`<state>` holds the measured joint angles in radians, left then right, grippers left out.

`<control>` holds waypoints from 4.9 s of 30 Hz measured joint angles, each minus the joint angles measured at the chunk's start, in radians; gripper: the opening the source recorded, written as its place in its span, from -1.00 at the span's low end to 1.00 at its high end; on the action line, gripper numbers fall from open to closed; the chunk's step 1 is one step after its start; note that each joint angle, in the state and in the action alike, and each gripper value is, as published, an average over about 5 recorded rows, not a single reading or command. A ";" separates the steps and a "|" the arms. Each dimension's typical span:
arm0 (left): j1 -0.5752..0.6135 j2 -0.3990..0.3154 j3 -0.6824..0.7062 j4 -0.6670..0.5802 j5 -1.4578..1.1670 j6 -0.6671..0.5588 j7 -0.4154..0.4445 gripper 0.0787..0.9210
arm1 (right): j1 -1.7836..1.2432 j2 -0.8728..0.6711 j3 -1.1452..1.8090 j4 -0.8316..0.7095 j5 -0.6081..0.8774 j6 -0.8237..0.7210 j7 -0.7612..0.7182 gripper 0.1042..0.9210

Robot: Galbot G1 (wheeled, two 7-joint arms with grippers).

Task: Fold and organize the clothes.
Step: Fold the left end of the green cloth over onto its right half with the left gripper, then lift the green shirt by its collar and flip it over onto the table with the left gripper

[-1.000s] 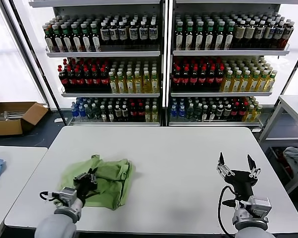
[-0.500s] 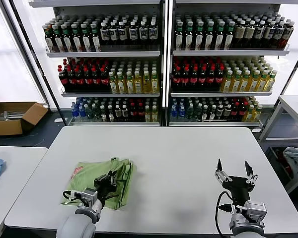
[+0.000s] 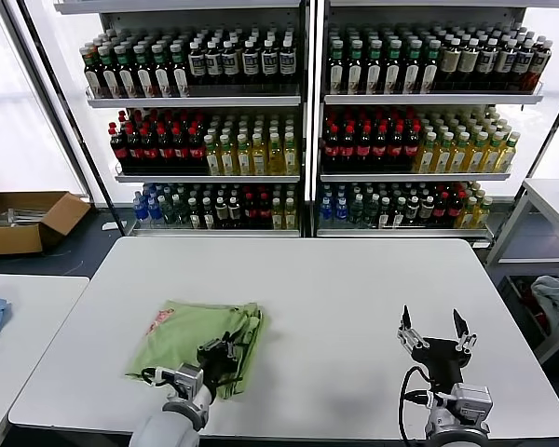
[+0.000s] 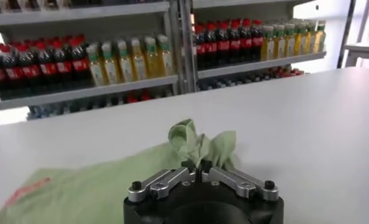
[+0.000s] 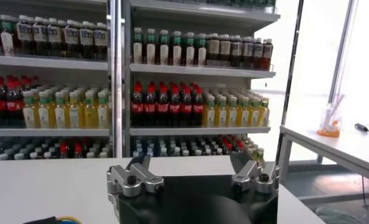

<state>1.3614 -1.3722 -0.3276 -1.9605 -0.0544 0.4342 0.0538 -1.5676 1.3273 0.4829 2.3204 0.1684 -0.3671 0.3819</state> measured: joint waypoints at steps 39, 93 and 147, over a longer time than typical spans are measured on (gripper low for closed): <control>0.013 0.136 -0.224 -0.102 -0.341 -0.051 -0.006 0.77 | 0.082 -0.047 -0.035 -0.047 0.018 -0.027 -0.001 0.76; 0.004 0.180 -0.300 0.174 -0.381 -0.036 0.127 -0.68 | 0.068 -0.031 -0.050 -0.023 -0.008 -0.032 -0.009 0.76; -0.020 0.211 -0.032 -0.104 -0.186 0.014 -0.032 -0.88 | 0.011 0.005 -0.012 -0.027 -0.054 -0.025 0.001 0.76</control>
<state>1.3411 -1.1611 -0.3592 -2.0648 -0.2407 0.4477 0.0215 -1.5564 1.3325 0.4708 2.2933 0.1141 -0.3917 0.3824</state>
